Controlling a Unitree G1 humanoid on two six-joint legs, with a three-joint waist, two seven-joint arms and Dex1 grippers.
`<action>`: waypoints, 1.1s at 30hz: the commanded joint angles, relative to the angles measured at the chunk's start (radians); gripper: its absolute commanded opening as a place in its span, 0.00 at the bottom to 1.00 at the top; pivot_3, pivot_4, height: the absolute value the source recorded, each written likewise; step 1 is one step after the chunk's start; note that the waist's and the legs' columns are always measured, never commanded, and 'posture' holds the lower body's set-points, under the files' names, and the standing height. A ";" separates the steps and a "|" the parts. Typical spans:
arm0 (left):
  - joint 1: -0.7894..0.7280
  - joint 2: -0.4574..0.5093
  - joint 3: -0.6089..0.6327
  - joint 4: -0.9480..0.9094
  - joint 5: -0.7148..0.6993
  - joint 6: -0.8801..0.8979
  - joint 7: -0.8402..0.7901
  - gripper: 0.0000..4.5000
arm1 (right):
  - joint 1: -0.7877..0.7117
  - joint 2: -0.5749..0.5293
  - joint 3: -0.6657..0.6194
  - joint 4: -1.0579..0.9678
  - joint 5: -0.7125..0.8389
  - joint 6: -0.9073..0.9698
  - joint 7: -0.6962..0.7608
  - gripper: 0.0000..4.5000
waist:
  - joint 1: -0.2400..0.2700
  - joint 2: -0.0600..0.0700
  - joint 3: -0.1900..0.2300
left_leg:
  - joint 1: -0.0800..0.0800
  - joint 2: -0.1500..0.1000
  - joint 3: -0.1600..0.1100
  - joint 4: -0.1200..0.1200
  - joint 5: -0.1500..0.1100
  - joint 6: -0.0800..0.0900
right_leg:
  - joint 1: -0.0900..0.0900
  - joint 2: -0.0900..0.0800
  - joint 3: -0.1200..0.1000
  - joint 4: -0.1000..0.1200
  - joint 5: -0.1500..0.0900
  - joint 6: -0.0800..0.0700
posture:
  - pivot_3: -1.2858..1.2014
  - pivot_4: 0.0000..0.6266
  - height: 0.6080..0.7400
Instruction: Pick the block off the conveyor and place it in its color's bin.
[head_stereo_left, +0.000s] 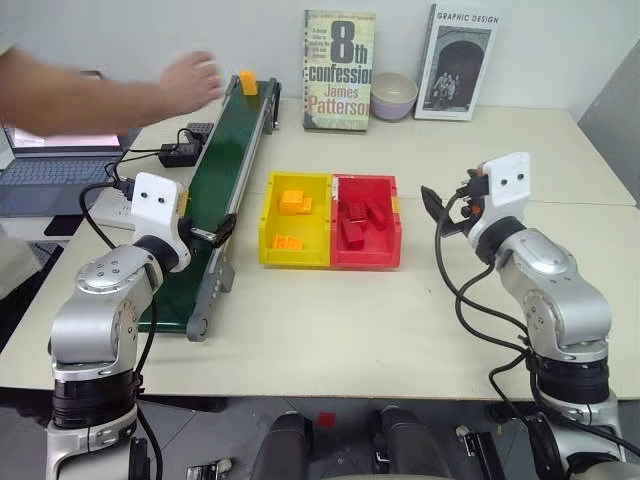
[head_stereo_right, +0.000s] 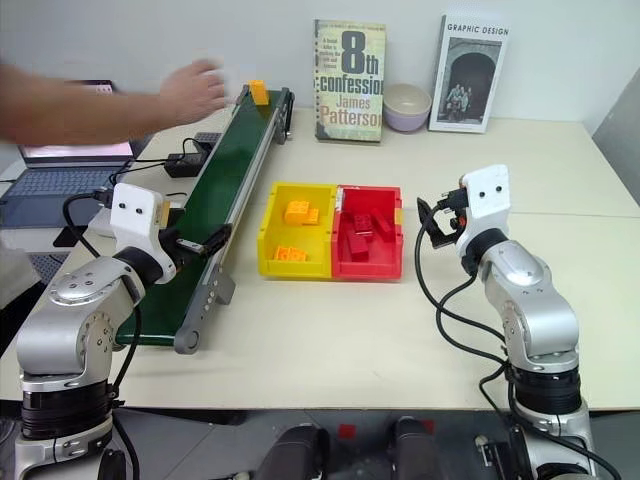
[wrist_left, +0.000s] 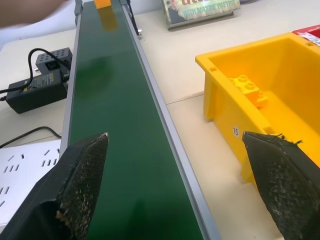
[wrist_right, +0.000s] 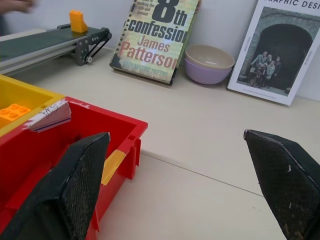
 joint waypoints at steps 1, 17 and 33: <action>0.007 0.026 0.013 -0.054 -0.009 -0.007 -0.012 0.99 | -0.017 -0.004 -0.007 -0.011 -0.004 -0.028 0.016 1.00 | 0.000 0.000 0.000 | 0.000 0.000 0.000 0.000 0.000 0.000 | 0.000 0.000 0.000 0.000 0.000 0.000 | 0.52 0.24 1.00; 0.065 0.004 0.209 -0.176 -0.114 0.064 0.062 0.99 | -0.203 -0.125 0.011 0.254 0.091 -0.192 0.403 1.00 | -0.003 0.000 0.000 | 0.001 0.001 -0.001 -0.001 0.000 0.000 | 0.000 0.000 -0.001 0.000 0.000 -0.001 | 0.52 0.24 1.00; 0.068 -0.108 0.154 -0.122 -0.077 -0.020 0.181 0.99 | -0.199 -0.106 0.049 0.150 0.230 -0.151 0.577 1.00 | 0.000 0.000 0.000 | 0.000 0.001 -0.001 -0.001 0.000 0.000 | 0.000 -0.001 0.000 0.000 0.000 -0.001 | 0.52 0.24 1.00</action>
